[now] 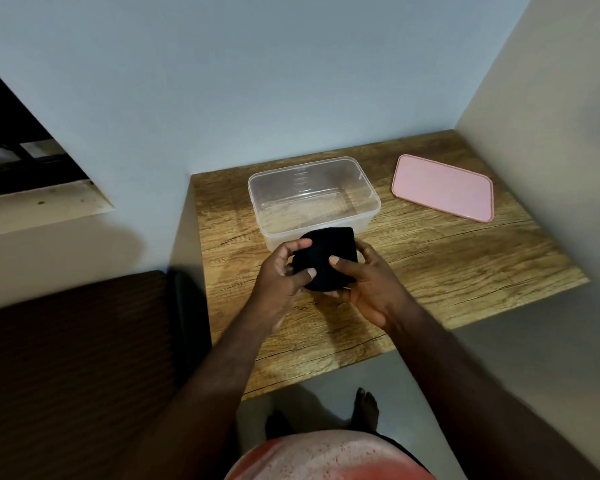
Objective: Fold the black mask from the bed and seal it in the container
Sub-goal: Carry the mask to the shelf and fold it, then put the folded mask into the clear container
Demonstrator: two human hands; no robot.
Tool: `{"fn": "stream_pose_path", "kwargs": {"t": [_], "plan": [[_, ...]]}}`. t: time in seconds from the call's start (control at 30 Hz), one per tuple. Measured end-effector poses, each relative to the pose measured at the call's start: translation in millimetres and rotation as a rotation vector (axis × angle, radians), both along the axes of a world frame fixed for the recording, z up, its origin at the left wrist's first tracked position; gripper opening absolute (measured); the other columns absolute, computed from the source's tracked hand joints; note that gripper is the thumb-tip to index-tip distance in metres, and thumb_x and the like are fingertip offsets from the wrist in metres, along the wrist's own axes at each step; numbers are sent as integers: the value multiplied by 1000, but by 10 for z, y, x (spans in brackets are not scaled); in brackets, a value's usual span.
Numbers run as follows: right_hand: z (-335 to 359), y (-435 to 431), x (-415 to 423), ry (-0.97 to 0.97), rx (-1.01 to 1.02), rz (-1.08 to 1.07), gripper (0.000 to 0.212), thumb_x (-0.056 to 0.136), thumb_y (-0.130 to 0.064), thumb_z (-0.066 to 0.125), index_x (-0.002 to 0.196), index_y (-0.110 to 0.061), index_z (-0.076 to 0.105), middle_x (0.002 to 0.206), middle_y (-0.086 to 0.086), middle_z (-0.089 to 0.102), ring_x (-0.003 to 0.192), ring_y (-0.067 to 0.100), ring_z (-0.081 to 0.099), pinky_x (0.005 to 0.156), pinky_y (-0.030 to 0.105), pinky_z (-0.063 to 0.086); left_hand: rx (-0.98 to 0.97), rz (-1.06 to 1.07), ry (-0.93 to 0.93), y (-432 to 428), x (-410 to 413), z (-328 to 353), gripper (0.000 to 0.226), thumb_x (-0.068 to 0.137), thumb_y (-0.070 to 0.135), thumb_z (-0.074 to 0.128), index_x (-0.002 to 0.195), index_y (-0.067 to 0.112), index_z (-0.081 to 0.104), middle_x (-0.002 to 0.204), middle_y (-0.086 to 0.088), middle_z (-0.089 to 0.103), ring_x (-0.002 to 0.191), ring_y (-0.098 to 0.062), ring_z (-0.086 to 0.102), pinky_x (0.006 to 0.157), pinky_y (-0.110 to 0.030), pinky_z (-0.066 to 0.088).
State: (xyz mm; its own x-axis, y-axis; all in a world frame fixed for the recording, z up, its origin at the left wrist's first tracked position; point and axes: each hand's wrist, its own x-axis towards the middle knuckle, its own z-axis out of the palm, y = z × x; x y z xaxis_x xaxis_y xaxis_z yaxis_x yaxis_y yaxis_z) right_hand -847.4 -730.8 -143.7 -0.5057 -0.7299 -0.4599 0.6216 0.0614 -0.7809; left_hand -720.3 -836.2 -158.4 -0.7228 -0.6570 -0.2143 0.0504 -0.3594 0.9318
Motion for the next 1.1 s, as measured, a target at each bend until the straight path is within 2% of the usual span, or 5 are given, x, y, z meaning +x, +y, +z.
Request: {"fn": "stream_pose_path", "kwargs": {"t": [0.37, 0.6, 0.73, 0.9, 1.1], "plan": [[365, 82, -292, 575, 232, 598, 76, 79, -4, 79, 141, -26, 40, 116, 14, 69, 103, 23, 71, 89, 39, 58, -245, -293, -248, -326, -154, 301, 39, 76, 58, 69, 97, 25, 72, 96, 0, 73, 87, -11, 70, 65, -20, 54], [265, -28, -287, 337, 108, 91, 10, 92, -8, 64, 100, -9, 69, 91, 6, 76, 86, 19, 73, 70, 33, 56, -581, 167, -392, -136, -474, 196, 34, 100, 41, 43, 91, 10, 53, 77, 1, 57, 71, -12, 55, 58, -27, 41], [175, -94, -120, 372, 166, -210, 23, 101, -21, 51, 94, -9, 68, 83, 4, 73, 76, 18, 69, 58, 30, 55, -600, 315, -412, -108, -511, 173, 32, 102, 38, 38, 94, 9, 49, 72, 8, 52, 64, -2, 49, 49, -19, 34], [222, -224, 23, 470, 123, -44, 53, 99, -57, 40, 105, -13, 70, 97, 12, 76, 89, 31, 73, 68, 42, 59, -636, 341, -360, -101, -517, 193, 29, 102, 34, 39, 95, 7, 49, 72, 7, 52, 63, -3, 51, 48, -14, 35], [160, -413, -1, 911, 263, -192, 33, 101, -38, 48, 85, -11, 62, 74, -4, 63, 67, 10, 59, 63, 31, 46, -609, 387, -368, -170, -517, 228, 31, 101, 36, 41, 95, 7, 51, 79, -4, 60, 69, -18, 57, 53, -26, 36]]}}
